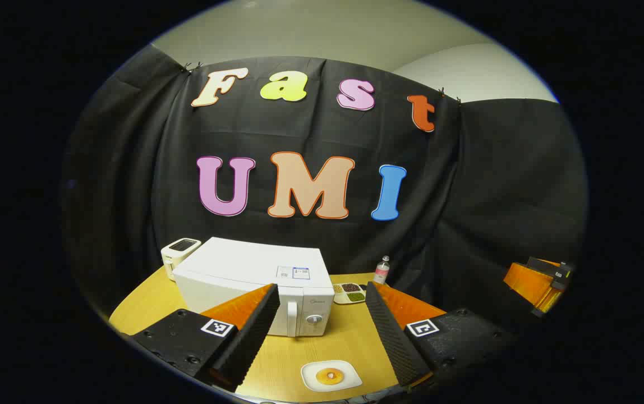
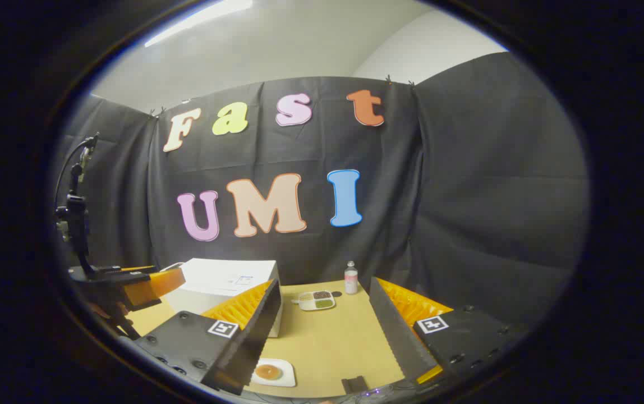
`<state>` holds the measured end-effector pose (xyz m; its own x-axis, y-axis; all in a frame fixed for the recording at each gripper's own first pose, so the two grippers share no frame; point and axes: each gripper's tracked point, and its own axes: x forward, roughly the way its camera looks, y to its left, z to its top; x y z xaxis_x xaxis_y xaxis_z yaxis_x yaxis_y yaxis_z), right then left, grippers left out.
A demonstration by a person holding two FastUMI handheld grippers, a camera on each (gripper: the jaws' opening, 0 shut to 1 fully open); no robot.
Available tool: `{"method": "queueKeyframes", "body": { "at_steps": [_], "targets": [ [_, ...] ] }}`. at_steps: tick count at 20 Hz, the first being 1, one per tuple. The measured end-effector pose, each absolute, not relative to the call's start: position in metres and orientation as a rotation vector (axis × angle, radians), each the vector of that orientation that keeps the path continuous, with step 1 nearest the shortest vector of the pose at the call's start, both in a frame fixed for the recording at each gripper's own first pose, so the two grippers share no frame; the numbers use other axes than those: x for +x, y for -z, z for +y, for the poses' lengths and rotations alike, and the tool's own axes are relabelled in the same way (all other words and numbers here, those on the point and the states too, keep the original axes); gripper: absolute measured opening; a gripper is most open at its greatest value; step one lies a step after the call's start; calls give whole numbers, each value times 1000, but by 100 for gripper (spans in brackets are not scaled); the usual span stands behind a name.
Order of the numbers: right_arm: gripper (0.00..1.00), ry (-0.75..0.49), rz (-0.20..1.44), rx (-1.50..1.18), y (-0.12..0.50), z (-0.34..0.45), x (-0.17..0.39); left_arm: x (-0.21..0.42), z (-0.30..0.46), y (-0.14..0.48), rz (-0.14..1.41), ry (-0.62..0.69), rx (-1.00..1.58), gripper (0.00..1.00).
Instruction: Open the microwave oven with the left hand, put the food in, and close the microwave oven.
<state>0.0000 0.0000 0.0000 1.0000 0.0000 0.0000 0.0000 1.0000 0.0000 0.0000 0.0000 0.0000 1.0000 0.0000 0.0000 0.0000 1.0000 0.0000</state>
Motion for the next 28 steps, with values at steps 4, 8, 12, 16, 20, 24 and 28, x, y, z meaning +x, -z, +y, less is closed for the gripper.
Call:
{"method": "queueKeyframes", "body": {
  "at_steps": [4, 8, 12, 16, 20, 24, 28],
  "targets": [
    [91, -5, 4, -6, 3, 1, 3, -1, 3, 2, -4, -9, -6, 96],
    [91, 5, 11, -15, 7, -3, 4, -1, 7, 5, -11, -17, -17, 96],
    [91, 41, 20, -27, 10, -9, 0, 1, 12, 12, -5, -15, -15, 96],
    [91, 81, 2, -9, 4, -13, 0, 4, 20, 14, 0, -2, -18, 96],
    [91, 131, -1, 3, 3, -13, 3, 10, 34, 13, -2, 7, 9, 96],
    [91, 169, -3, 14, -1, -4, 7, 18, 44, 21, 16, 42, 26, 96],
    [91, 211, -8, 5, 0, 2, 6, 27, 52, 41, 60, 85, 27, 96]
  ]
}}
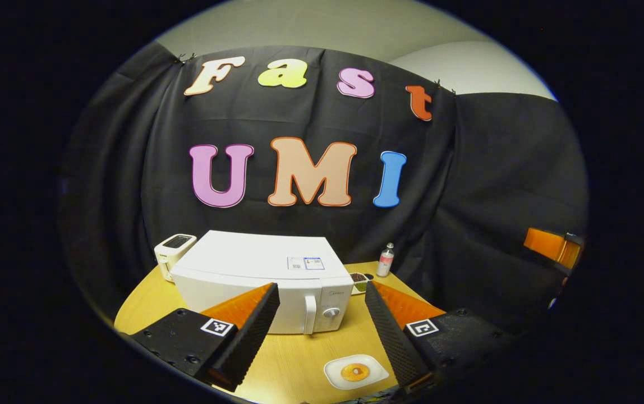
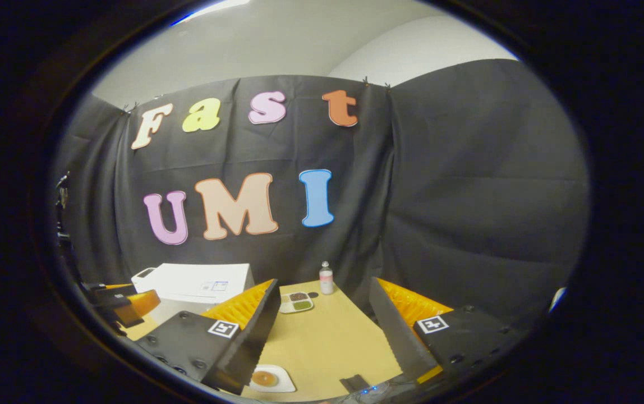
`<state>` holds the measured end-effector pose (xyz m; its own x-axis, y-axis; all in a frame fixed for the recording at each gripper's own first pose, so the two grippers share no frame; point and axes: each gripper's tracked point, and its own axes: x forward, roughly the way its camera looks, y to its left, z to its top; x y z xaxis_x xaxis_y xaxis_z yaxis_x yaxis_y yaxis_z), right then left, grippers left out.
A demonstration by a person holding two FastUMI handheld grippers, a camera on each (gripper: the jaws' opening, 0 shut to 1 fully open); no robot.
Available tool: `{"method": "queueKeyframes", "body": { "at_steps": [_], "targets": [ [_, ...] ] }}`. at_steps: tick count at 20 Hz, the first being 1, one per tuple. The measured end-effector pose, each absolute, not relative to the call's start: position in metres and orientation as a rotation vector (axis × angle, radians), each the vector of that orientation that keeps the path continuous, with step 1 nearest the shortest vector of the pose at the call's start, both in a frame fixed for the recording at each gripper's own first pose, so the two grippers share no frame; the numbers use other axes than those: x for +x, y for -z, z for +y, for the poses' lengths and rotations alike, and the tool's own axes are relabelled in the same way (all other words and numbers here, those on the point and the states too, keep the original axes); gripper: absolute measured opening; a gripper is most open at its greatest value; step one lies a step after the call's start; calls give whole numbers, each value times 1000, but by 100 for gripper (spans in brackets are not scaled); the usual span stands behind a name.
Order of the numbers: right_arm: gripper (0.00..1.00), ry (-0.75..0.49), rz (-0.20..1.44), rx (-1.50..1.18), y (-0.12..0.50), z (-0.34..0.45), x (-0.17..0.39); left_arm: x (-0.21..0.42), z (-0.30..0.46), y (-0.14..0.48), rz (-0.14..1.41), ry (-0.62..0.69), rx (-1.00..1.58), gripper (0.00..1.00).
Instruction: Open the microwave oven with the left hand, put the food in, and close the microwave oven.
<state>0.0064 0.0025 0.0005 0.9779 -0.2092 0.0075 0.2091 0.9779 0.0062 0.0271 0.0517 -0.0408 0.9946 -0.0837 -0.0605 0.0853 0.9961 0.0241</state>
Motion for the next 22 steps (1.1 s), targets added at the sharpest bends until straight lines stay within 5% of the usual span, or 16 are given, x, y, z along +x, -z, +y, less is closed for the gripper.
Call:
{"method": "queueKeyframes", "body": {
  "at_steps": [22],
  "targets": [
    [91, 355, 100, -55, 36, 5, 1, 150, 83, 272, 348, 55, 124, 97]
  ]
}}
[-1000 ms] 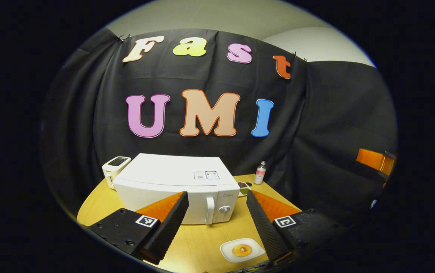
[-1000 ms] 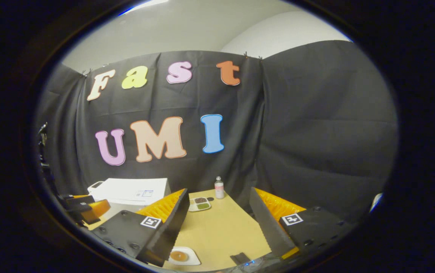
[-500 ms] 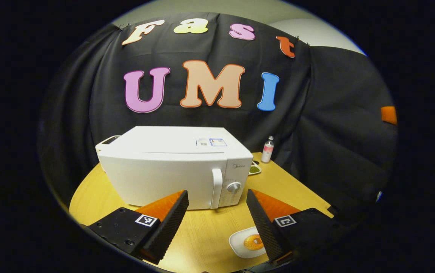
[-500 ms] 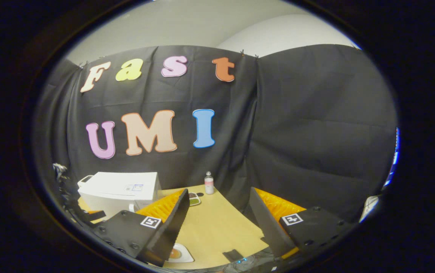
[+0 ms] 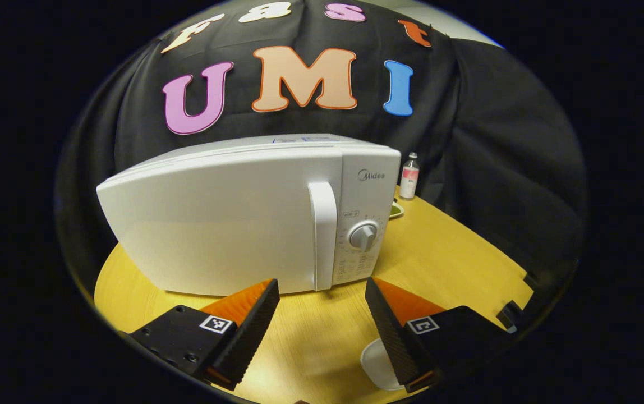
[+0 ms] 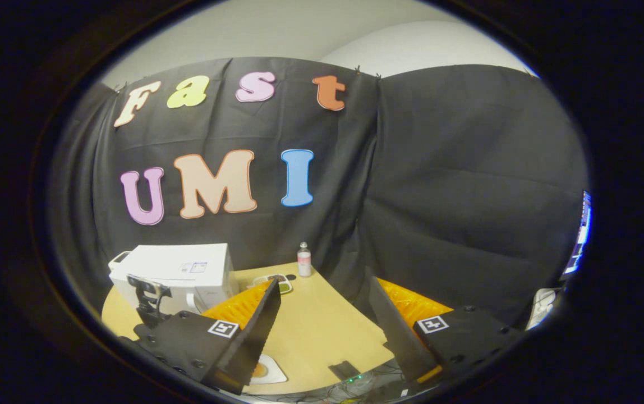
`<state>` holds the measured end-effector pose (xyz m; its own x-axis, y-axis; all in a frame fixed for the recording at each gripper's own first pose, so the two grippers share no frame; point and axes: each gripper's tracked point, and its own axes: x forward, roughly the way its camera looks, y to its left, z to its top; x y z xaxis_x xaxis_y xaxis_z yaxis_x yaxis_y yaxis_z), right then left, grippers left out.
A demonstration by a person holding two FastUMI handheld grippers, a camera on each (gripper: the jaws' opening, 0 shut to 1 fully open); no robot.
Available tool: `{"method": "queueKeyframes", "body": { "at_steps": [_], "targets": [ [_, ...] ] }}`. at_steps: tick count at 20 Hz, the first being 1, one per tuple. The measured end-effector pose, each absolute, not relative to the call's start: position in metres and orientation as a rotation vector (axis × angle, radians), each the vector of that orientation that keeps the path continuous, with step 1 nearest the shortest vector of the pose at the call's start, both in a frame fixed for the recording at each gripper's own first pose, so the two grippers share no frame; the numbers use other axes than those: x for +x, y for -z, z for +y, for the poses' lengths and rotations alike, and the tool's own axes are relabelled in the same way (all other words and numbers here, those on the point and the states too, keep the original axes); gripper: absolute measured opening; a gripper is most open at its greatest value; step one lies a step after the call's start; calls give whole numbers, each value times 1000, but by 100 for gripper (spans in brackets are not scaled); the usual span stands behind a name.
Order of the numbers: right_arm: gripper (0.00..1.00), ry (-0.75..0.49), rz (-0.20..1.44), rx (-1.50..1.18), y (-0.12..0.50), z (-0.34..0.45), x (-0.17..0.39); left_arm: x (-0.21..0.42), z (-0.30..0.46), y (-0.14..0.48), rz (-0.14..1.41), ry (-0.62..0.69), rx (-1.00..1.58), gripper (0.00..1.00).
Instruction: Open the microwave oven with the left hand, put the food in, and close the microwave oven.
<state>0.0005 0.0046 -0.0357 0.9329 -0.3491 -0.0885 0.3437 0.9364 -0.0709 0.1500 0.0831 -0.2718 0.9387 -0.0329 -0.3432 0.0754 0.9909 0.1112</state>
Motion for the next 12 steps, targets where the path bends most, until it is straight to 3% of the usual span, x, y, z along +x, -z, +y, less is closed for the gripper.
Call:
{"method": "queueKeyframes", "body": {
  "at_steps": [4, 5, 12],
  "targets": [
    [92, 356, 141, -52, 48, 12, 4, 173, 85, 281, 349, 37, 114, 96],
    [99, 349, 154, -48, 53, 16, 6, 178, 84, 281, 346, 38, 117, 93],
    [99, 309, 201, -70, 72, 31, 23, 201, 78, 278, 308, 46, 179, 70]
  ]
}}
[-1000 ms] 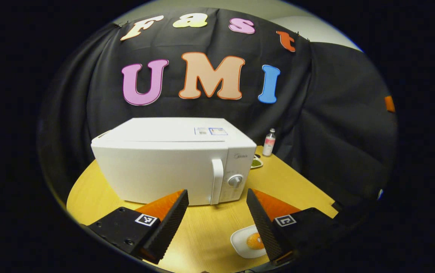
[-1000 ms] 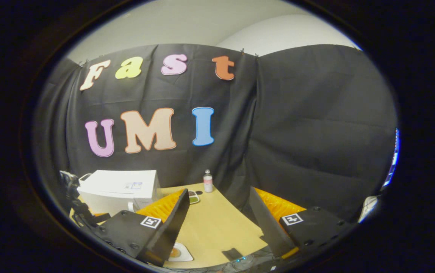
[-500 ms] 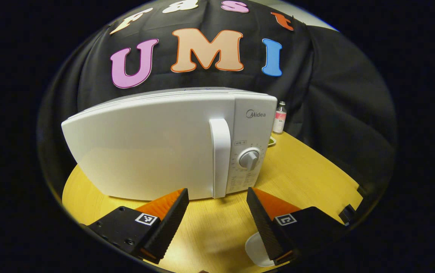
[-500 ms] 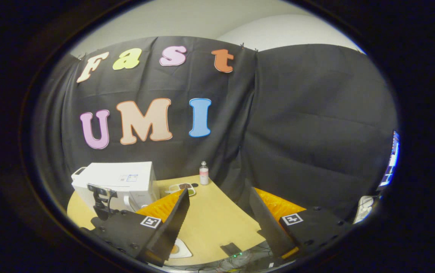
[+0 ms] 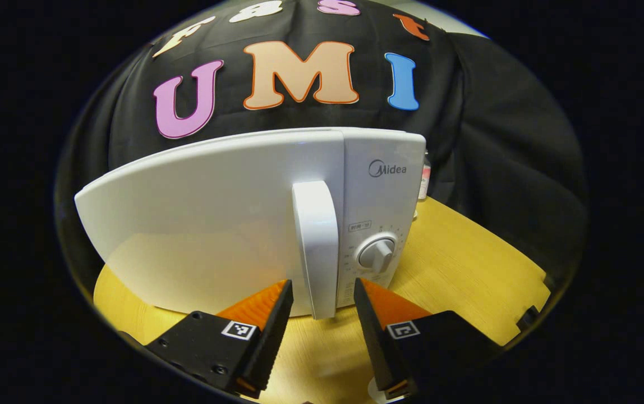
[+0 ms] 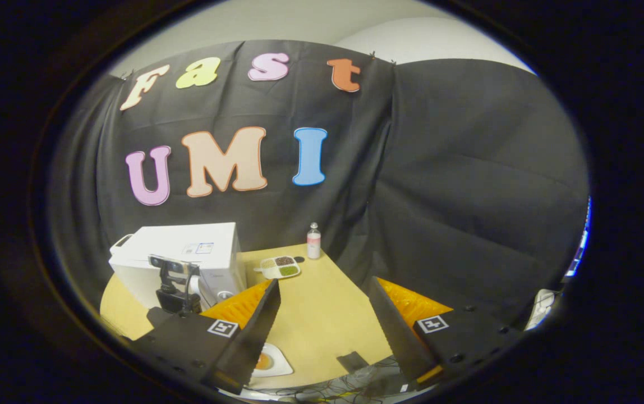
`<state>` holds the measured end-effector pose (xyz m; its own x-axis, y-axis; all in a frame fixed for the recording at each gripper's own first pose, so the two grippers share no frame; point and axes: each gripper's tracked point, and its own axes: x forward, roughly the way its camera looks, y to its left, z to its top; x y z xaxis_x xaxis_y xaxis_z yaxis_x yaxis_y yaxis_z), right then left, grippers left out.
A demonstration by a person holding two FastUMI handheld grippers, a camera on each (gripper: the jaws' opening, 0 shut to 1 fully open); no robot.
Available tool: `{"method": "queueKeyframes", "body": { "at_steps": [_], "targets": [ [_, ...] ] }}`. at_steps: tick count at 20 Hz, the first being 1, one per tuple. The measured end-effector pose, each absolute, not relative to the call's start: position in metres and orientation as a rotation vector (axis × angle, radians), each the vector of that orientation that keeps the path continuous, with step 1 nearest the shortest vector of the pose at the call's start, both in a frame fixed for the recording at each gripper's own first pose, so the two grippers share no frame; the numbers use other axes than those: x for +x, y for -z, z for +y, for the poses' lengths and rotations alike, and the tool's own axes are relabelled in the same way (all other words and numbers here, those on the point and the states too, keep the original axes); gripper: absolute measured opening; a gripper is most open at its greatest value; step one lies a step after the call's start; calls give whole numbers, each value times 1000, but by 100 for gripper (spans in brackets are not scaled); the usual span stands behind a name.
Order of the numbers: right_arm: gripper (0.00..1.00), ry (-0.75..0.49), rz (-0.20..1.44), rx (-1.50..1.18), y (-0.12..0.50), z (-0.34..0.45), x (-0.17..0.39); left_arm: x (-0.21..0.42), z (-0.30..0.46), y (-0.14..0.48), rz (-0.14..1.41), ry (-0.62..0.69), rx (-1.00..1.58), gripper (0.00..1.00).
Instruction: Open the microwave oven with the left hand, put the food in, and close the microwave oven.
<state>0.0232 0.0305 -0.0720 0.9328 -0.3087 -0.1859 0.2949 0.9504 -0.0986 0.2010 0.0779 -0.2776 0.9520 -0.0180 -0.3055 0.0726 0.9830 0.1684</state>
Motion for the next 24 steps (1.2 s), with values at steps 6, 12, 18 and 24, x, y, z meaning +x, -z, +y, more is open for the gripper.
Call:
{"method": "queueKeyframes", "body": {
  "at_steps": [6, 12, 18, 24],
  "targets": [
    [92, 311, 216, -41, 83, 30, 27, 207, 80, 280, 321, 36, 186, 36],
    [99, 352, 233, -28, 90, 16, 12, 206, 78, 281, 340, 29, 124, 24],
    [92, 352, 243, -17, 97, 8, 0, 205, 79, 282, 343, 13, 120, 9],
    [92, 348, 252, -31, 103, 0, -17, 203, 79, 280, 346, -31, 86, 1]
  ]
}}
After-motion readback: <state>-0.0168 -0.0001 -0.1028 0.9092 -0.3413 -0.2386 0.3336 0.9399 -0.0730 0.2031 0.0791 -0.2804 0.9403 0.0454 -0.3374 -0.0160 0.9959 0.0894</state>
